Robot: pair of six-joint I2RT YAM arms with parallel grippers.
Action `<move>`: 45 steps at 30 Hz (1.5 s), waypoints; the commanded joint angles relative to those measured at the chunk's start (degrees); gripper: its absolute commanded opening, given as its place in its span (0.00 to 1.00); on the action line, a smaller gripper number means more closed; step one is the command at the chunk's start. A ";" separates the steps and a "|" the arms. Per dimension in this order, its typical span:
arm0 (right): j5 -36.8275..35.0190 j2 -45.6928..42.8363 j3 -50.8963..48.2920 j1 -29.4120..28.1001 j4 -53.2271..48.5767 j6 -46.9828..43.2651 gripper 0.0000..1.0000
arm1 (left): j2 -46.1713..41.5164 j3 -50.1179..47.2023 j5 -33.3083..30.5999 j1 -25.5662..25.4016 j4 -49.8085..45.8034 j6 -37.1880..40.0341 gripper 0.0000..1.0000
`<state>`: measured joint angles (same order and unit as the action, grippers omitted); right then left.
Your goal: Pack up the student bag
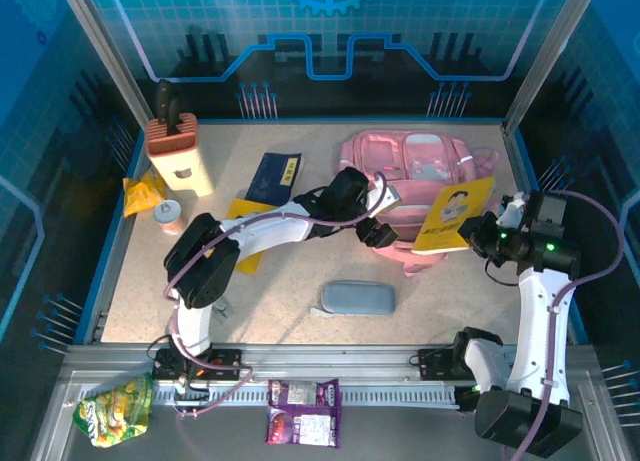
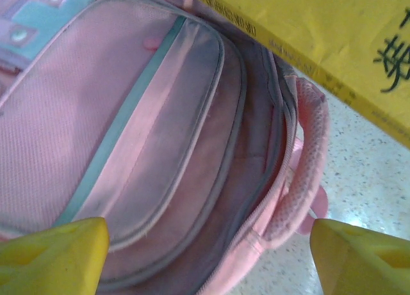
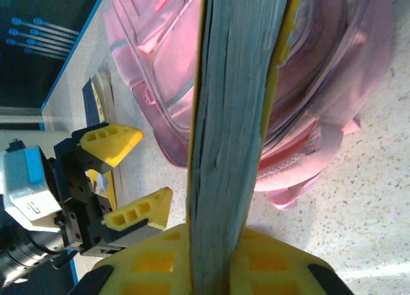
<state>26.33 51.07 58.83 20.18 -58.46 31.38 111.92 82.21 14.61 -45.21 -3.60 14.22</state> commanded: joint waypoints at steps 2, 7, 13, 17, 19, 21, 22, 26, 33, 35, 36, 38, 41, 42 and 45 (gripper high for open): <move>0.60 0.11 2.39 2.83 2.56 -0.73 0.13 | 5.41 7.37 -2.35 -0.66 -4.75 7.42 0.85; 0.00 0.52 2.23 3.35 3.44 -0.03 0.13 | 11.96 14.84 -6.18 -1.24 -8.39 9.72 0.86; -0.08 0.48 2.00 3.81 3.58 0.09 0.14 | 17.04 18.63 -5.26 -1.63 -9.34 11.23 0.87; 0.85 0.51 1.43 3.80 4.36 0.53 0.14 | 20.65 21.99 -8.64 -1.72 -9.49 10.95 0.85; 1.21 0.39 1.35 3.81 4.45 0.47 0.14 | 21.85 22.58 -11.32 -1.66 -7.49 11.00 0.80; 1.27 0.17 1.38 3.81 4.40 0.31 0.14 | 22.57 23.56 -14.40 -1.66 -5.90 10.02 0.68; 1.35 0.02 1.30 3.80 4.34 0.35 0.14 | 22.55 23.58 -14.78 -1.55 -5.03 9.70 0.59; 2.22 0.00 0.78 3.77 4.54 0.74 0.14 | 22.03 24.28 -13.47 -1.55 -5.02 10.00 0.28; 3.50 -1.49 0.71 3.45 3.83 1.13 0.14 | 14.59 21.23 -15.34 -1.37 -5.69 8.61 0.00; 5.85 -1.67 0.22 3.11 4.21 2.05 0.14 | 11.30 19.61 -16.93 -0.98 -6.02 6.67 0.00; 6.81 -1.65 0.14 2.85 4.24 2.32 0.14 | 9.89 18.82 -16.98 -0.59 -6.28 5.96 0.00; 8.18 -1.93 0.65 1.79 3.90 2.48 0.14 | 6.43 16.89 -17.12 0.31 -7.19 4.65 0.00; 8.04 -2.79 1.33 -0.60 3.50 2.80 0.15 | 1.22 13.55 -17.01 1.33 -8.29 3.23 0.00; 8.21 -2.97 1.34 -1.23 3.33 3.03 0.15 | -0.32 11.92 -16.82 1.75 -7.30 2.85 0.00; 9.31 -3.35 1.14 -2.72 2.48 3.43 0.16 | -3.11 11.13 -16.39 3.07 -8.86 0.77 0.00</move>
<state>31.77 49.10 58.92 18.85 -56.93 34.15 114.28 93.17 -0.80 -43.62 -13.85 19.33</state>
